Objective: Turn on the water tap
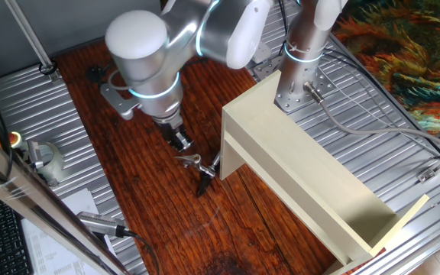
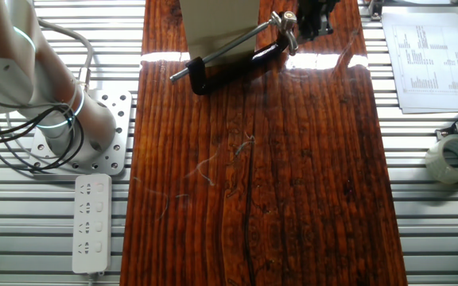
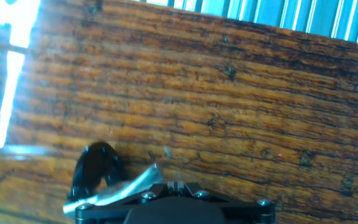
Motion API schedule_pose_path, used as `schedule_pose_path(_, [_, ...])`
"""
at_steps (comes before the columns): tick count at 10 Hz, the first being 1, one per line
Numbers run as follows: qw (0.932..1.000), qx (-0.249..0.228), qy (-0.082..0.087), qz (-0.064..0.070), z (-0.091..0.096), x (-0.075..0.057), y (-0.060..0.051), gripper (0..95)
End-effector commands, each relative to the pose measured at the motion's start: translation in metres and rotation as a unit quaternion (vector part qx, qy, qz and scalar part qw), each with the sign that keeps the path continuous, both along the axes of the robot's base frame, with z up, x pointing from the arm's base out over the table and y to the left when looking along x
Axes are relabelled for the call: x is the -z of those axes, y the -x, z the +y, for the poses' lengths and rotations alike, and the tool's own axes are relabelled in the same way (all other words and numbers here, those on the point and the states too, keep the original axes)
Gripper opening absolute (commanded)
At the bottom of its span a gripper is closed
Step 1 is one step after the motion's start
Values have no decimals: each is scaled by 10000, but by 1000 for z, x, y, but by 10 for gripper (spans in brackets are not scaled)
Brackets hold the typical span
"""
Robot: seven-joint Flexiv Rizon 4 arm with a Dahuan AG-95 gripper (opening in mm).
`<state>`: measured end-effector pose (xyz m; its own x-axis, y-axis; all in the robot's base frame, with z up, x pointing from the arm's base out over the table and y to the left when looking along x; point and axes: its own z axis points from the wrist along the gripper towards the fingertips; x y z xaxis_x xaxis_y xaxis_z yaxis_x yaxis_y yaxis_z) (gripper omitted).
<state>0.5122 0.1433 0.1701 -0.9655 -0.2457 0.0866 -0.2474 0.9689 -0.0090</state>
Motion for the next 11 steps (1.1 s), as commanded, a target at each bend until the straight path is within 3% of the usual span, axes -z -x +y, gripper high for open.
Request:
schedule_pose_path(1, [9997, -228, -4, 14, 0, 0, -1, 0])
schedule_pose_path(4, [9977, -676, -37, 15, 2, -3, -4, 0])
schedule_pose_path(11, [9937, -1119, -42, -46, 11, -1, -16, 0])
